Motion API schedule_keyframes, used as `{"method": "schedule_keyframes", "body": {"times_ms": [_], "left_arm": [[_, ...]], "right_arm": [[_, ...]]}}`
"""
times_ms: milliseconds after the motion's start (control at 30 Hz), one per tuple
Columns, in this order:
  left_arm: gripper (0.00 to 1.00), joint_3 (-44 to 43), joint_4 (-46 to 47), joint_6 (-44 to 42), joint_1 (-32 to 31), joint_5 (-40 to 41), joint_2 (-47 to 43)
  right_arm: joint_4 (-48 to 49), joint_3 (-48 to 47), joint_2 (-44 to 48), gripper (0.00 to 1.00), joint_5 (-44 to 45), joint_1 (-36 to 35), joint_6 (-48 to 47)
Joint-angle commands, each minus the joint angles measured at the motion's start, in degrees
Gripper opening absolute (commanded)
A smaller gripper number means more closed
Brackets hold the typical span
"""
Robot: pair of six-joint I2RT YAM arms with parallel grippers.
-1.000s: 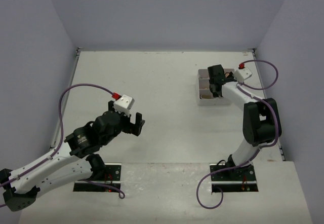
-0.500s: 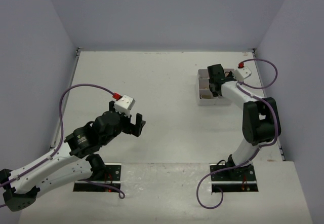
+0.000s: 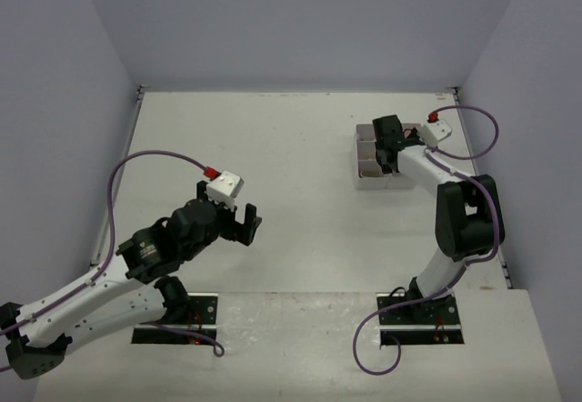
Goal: Sort the stationery into containers
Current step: Place the scissors in the storage box.
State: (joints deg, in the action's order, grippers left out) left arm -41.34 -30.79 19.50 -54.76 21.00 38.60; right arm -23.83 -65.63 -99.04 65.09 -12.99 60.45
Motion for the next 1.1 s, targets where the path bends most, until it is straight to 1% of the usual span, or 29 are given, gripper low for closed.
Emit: {"method": "schedule_keyframes", "body": {"times_ms": [0,200,300,367,433,467,633,667,700,767,867,900,1033,1067], "left_arm": [[1.00,0.0,2.7,-1.7,0.1,-0.5,0.0],[1.00,-0.1,2.7,-1.9,0.0,-0.6,0.3],[1.00,-0.1,2.7,-1.9,0.1,-0.6,0.3],[1.00,-0.1,2.7,-1.9,0.1,-0.5,0.1],[1.00,-0.1,2.7,-1.9,0.1,-0.4,0.0],[1.00,-0.1,2.7,-1.9,0.1,-0.4,0.0],[1.00,-0.1,2.7,-1.9,0.1,-0.4,0.0],[1.00,-0.1,2.7,-1.9,0.0,-0.4,-0.1],[1.00,-0.1,2.7,-2.0,0.1,-0.3,-0.1],[1.00,-0.1,2.7,-2.0,0.1,-0.4,-0.2],[1.00,-0.1,2.8,-2.0,0.1,-0.4,-0.1],[1.00,-0.1,2.8,-2.0,0.1,-0.4,-0.1],[1.00,-0.1,2.8,-2.1,0.1,-0.5,0.1],[1.00,-0.1,2.8,-2.1,0.1,-0.5,0.0]], "right_arm": [[0.0,-2.0,-0.3,0.01,3.4,-0.1,1.8],[-1.0,-2.3,-0.7,0.00,5.0,-0.9,3.0],[-2.3,-2.9,-1.3,0.02,7.2,-2.2,4.4],[-7.7,-4.8,-2.3,0.04,8.1,-2.5,7.9],[-10.8,-6.0,-3.0,0.06,8.3,-2.5,10.6],[-12.5,-6.8,-3.8,0.08,8.5,-2.5,12.4],[-15.6,-8.2,-4.5,0.08,8.7,-2.6,14.4],[-17.3,-8.5,-4.7,0.06,8.8,-2.6,15.8],[-19.0,-9.0,-4.9,0.07,8.9,-2.6,17.7],[-20.7,-9.4,-5.2,0.11,9.0,-2.6,19.8],[-21.0,-9.6,-5.3,0.14,9.0,-2.6,20.1],[-21.0,-9.6,-5.3,0.17,9.0,-2.6,20.1],[-21.4,-10.2,-5.7,0.32,9.0,-2.6,19.9],[-21.4,-10.3,-5.8,0.35,9.0,-2.6,19.9]]}}
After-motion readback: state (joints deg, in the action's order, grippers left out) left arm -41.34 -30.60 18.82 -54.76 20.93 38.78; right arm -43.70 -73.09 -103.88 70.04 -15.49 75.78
